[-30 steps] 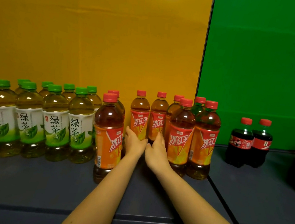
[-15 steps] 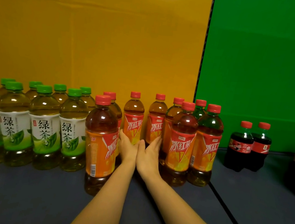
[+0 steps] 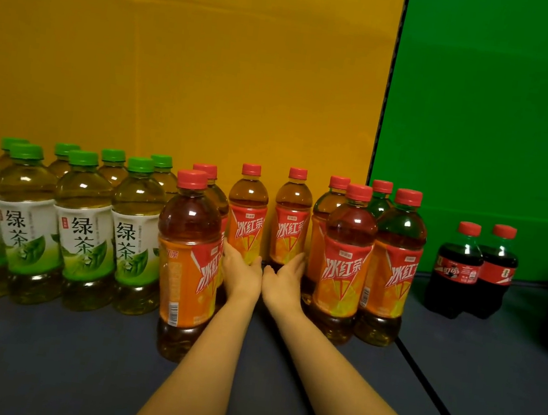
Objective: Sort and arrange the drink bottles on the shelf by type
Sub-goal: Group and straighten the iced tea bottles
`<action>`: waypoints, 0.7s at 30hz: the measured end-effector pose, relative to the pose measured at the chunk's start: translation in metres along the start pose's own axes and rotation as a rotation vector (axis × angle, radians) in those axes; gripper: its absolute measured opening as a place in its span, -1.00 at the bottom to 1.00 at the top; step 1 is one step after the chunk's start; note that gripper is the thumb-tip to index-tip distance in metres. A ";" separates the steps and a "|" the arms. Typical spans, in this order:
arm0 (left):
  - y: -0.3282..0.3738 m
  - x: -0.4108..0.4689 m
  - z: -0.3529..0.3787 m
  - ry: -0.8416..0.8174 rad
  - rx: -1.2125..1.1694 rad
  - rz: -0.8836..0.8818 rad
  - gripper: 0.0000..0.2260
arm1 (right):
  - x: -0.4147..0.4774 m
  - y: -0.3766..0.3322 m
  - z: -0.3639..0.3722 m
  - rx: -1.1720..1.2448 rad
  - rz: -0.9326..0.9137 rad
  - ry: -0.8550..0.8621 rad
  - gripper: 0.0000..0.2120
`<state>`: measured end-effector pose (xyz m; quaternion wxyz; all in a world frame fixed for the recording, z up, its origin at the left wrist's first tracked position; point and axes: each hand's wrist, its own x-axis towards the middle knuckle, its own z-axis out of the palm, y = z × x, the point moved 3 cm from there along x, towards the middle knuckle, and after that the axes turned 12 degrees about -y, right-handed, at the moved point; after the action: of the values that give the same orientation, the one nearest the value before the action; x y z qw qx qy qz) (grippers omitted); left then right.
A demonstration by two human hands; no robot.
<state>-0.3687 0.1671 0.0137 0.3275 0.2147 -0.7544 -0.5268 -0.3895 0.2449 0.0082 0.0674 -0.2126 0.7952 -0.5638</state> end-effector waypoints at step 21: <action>0.000 -0.006 0.000 0.013 0.113 0.005 -0.29 | 0.019 0.009 0.009 -0.276 0.075 0.165 -0.24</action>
<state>-0.3644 0.1710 0.0119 0.3210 0.2344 -0.7814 -0.4811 -0.4062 0.2316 -0.0005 -0.0070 -0.1430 0.8753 -0.4619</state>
